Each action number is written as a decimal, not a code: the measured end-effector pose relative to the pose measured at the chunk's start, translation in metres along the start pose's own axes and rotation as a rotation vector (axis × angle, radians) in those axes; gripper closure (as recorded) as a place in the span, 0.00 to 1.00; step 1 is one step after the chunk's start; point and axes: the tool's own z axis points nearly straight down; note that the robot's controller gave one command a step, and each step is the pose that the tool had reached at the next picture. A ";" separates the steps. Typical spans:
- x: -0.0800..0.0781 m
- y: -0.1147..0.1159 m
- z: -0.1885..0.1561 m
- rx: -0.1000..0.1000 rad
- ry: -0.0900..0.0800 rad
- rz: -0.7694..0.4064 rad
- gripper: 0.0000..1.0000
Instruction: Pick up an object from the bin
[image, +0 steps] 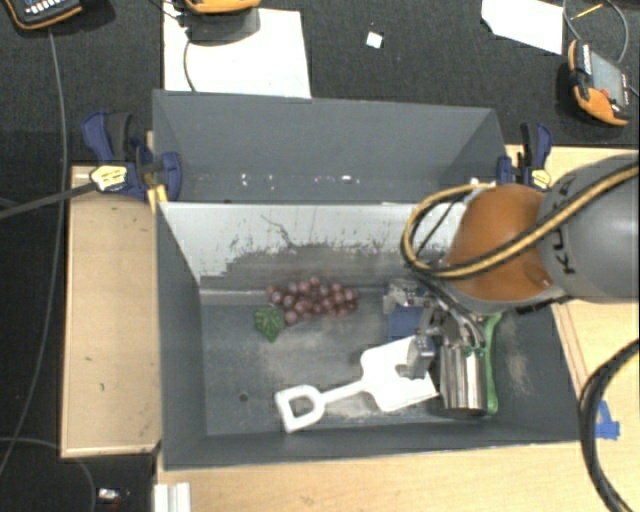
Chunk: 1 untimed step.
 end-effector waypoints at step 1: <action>-0.004 0.003 0.005 -0.002 -0.003 0.033 0.00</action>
Offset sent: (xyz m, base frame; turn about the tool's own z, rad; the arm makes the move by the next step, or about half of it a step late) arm -0.0057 -0.0024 -0.0134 0.0432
